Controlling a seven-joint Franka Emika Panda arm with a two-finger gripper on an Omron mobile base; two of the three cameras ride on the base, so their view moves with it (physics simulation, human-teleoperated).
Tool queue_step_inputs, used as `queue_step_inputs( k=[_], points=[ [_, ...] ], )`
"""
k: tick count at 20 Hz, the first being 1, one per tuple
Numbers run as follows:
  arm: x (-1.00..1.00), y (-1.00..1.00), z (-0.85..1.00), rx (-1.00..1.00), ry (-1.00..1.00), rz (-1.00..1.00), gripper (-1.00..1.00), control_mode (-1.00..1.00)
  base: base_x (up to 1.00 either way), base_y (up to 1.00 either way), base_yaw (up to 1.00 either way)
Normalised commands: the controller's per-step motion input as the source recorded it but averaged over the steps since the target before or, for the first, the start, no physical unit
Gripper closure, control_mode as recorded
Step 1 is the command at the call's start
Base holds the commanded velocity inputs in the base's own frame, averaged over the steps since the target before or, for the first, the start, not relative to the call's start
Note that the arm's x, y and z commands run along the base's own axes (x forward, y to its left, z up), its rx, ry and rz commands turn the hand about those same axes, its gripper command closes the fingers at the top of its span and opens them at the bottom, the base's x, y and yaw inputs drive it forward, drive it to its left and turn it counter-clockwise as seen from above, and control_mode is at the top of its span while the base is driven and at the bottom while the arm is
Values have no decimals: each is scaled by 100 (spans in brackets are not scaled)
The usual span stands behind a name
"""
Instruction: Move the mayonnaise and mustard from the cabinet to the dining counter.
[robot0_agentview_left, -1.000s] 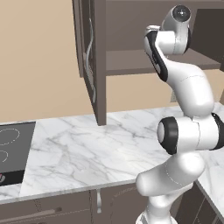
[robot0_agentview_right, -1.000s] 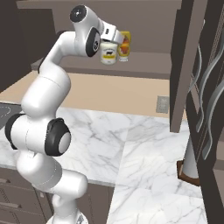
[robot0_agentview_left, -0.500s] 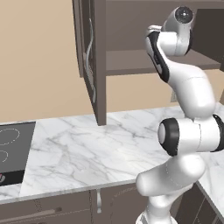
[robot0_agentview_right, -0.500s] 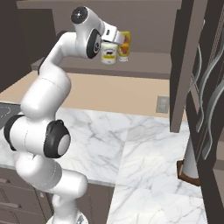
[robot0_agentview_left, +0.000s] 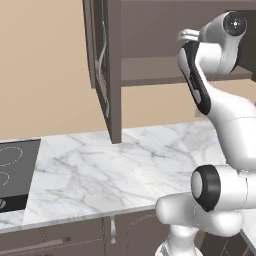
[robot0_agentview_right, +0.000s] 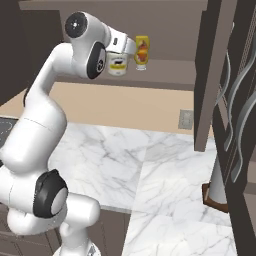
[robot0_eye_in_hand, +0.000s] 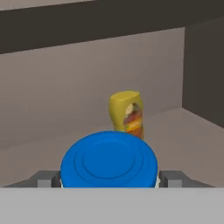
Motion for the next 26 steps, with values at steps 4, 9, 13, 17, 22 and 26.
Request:
queue_step_inputs(
  k=[4, 9, 13, 17, 22, 26],
  points=[
    [-100, 4, 6, -9, 0, 19, 100, -100, 0, 0, 0],
    [-100, 18, 0, -15, 1, 32, 100, -100, 0, 0, 0],
    [-100, 29, 0, -12, 0, 30, 100, -100, 0, 0, 0],
    [-100, 42, 0, -7, 0, 14, 100, -100, 0, 0, 0],
    [-100, 10, 0, 0, 0, -4, 100, -100, 0, 0, 0],
    [-97, 0, 0, 0, -1, -12, 100, -100, 0, 0, 0]
  ],
)
